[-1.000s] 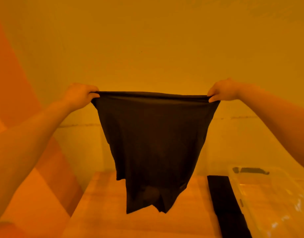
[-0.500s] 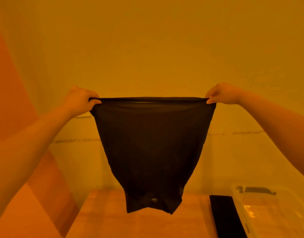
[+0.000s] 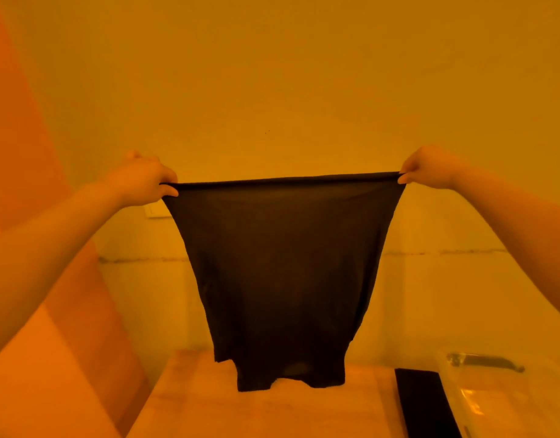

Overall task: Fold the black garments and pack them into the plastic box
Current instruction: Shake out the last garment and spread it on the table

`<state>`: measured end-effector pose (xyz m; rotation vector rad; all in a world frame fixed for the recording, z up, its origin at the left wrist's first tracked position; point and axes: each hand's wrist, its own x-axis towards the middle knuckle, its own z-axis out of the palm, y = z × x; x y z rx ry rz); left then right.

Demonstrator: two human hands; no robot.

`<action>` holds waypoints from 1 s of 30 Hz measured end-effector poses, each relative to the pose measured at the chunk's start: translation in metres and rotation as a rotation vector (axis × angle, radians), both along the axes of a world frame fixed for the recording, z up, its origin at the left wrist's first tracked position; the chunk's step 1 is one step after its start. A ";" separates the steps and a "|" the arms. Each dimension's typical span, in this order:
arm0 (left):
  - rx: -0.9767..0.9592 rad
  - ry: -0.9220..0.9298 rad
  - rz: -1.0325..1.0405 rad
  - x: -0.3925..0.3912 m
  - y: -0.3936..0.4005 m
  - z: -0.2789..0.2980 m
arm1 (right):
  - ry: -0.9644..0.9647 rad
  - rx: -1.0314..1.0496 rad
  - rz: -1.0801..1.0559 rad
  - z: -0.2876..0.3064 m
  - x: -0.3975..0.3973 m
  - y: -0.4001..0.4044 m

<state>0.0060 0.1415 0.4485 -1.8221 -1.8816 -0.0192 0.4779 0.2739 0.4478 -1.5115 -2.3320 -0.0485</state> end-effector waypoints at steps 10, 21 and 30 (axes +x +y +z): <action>0.007 -0.389 0.194 0.012 0.018 -0.001 | 0.278 -0.100 0.009 0.001 -0.013 0.006; 0.113 -0.926 0.068 0.004 0.042 0.000 | 0.715 -0.189 0.044 -0.004 -0.008 0.032; 0.077 -0.614 0.064 0.019 0.072 0.059 | 0.380 -0.037 -0.122 0.052 -0.014 0.057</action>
